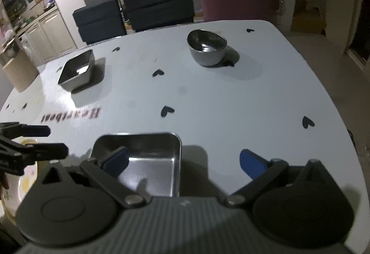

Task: Organize plates and bowls
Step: 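Lower the steel tray onto the table and open both grippers, then move both grippers to a second steel rectangular tray, then close both grippers on the second steel tray rim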

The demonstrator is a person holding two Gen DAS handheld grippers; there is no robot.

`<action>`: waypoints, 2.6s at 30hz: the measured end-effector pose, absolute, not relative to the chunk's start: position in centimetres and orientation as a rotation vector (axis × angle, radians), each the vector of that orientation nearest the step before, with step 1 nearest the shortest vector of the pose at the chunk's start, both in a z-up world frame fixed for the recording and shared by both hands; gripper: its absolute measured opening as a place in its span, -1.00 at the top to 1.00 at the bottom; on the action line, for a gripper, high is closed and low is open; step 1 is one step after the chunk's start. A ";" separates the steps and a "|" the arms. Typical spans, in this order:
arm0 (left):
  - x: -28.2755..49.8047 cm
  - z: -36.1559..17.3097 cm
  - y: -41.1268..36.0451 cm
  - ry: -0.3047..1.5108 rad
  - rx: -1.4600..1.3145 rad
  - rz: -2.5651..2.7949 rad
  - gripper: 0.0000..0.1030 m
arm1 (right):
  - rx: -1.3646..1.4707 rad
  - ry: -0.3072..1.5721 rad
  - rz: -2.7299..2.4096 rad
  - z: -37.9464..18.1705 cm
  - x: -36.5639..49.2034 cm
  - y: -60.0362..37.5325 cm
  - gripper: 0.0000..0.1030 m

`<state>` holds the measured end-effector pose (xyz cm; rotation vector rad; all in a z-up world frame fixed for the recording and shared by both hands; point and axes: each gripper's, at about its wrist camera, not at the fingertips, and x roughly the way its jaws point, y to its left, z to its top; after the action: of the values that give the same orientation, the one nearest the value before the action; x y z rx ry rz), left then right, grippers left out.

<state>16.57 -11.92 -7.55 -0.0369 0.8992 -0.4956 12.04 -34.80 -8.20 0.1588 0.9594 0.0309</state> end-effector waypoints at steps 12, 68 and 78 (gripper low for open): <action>19.9 -4.4 -4.2 0.796 -0.067 -0.327 -1.00 | 0.170 0.900 0.042 -7.0 15.8 -30.7 -0.99; 37.6 -11.6 5.4 0.847 0.057 -0.161 -0.95 | 0.368 1.084 0.032 -14.3 34.6 -12.5 -0.22; 36.6 -11.3 4.7 0.996 0.012 -0.297 -0.22 | 0.312 1.056 0.061 -14.1 34.6 -12.8 0.53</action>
<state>36.55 4.69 -11.34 0.0119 0.9960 -0.2975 34.65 -12.83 -14.07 0.3123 1.0558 0.0613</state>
